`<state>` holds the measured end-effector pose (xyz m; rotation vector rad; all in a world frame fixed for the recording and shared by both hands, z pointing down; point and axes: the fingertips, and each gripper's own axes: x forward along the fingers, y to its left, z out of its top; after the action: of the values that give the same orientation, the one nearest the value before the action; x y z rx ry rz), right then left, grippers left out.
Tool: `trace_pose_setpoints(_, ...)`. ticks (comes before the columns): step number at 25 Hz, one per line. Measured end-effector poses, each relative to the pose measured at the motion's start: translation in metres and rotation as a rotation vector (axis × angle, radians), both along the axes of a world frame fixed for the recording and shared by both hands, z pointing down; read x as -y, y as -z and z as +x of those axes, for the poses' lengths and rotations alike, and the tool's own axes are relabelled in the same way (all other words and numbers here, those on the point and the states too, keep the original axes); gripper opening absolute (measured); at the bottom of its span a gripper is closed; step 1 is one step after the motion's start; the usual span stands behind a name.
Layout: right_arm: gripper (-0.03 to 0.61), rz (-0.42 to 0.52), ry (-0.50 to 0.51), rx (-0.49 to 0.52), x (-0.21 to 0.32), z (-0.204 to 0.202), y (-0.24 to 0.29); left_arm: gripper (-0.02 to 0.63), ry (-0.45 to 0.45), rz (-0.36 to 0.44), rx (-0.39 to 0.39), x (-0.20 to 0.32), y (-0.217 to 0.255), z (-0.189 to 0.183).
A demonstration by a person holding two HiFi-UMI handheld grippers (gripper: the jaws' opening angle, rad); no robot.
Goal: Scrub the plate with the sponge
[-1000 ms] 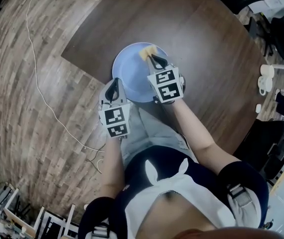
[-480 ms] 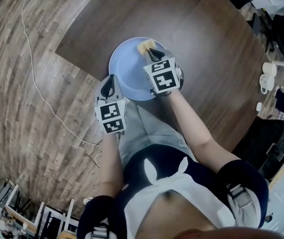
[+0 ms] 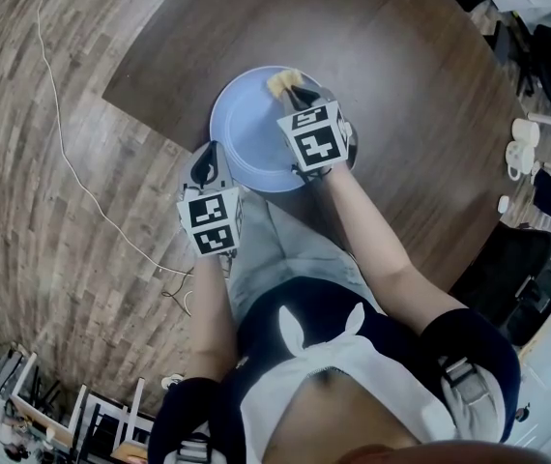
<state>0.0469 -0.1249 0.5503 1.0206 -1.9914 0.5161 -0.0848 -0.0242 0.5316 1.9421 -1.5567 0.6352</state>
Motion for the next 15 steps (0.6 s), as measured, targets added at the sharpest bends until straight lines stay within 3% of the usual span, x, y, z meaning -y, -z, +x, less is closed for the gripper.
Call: trace_pose_setpoints(15, 0.026, -0.022, 0.08, -0.048, 0.002, -0.013, -0.004, 0.003, -0.068, -0.049, -0.001, -0.006, -0.005, 0.006)
